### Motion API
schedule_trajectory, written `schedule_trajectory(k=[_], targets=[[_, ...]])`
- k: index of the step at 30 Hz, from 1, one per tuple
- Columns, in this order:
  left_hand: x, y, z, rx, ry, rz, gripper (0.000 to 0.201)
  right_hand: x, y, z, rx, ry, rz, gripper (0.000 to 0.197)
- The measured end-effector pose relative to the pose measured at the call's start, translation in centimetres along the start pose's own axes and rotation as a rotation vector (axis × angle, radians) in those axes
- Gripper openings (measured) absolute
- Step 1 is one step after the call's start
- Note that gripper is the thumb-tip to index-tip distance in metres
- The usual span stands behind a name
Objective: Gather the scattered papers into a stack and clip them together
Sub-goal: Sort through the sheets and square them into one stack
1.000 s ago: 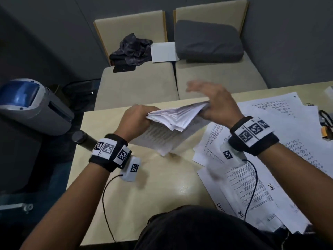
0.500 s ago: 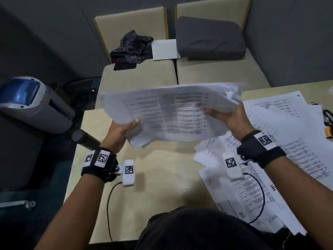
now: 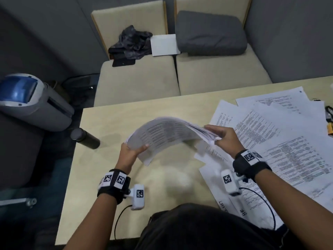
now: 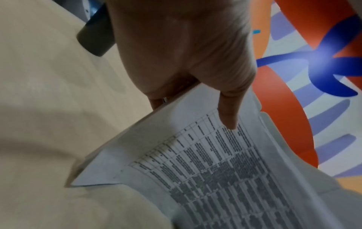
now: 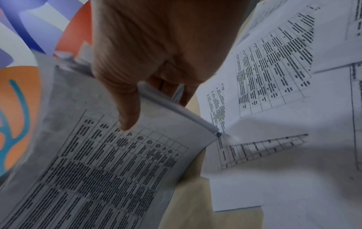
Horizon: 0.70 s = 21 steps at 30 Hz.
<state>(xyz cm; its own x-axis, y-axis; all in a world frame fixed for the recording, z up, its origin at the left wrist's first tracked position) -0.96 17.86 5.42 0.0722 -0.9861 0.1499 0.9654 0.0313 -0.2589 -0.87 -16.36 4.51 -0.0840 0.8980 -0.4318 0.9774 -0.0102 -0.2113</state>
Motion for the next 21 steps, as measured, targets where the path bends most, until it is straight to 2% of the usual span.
schedule_trajectory(k=[5,10,13,16,18,20,21], targets=[[0.8,0.7,1.1,0.029,0.0,0.044,0.016,0.5,0.6,-0.2,-0.083,0.015,0.061,0.038],[1.5,1.1,2.1,0.063,-0.03,0.115,0.004,1.1,1.5,-1.5,-0.047,0.097,0.129,0.024],[0.9,1.1,2.1,0.112,-0.042,0.152,0.005,1.0,1.1,-1.8,-0.045,0.152,0.169,0.02],[0.1,0.6,0.4,0.027,-0.009,0.181,0.012,1.8,0.8,0.0,-0.004,0.051,0.098,0.019],[-0.4,0.2,-1.0,-0.041,0.031,0.149,0.024,2.7,0.4,1.4,0.055,-0.09,0.023,0.017],[-0.7,0.0,-1.4,-0.069,0.085,0.087,0.03,3.2,0.3,2.2,0.102,-0.15,0.009,0.028],[-0.9,0.0,-1.2,-0.08,0.105,0.048,0.034,3.1,0.2,2.0,0.12,-0.152,0.025,0.024]])
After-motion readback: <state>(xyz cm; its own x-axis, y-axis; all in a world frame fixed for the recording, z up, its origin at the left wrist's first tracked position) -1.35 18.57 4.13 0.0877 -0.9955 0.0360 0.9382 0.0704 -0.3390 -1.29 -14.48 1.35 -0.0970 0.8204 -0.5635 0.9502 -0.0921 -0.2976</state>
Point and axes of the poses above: each hand's wrist, its own y-axis towards the middle knuckle, its own x-axis out of the palm, z = x × y, the point moved 2 cm from there along y, towards the middle knuckle, and after that the axes turned 12 degrees about -y, right-handed, at the moved point
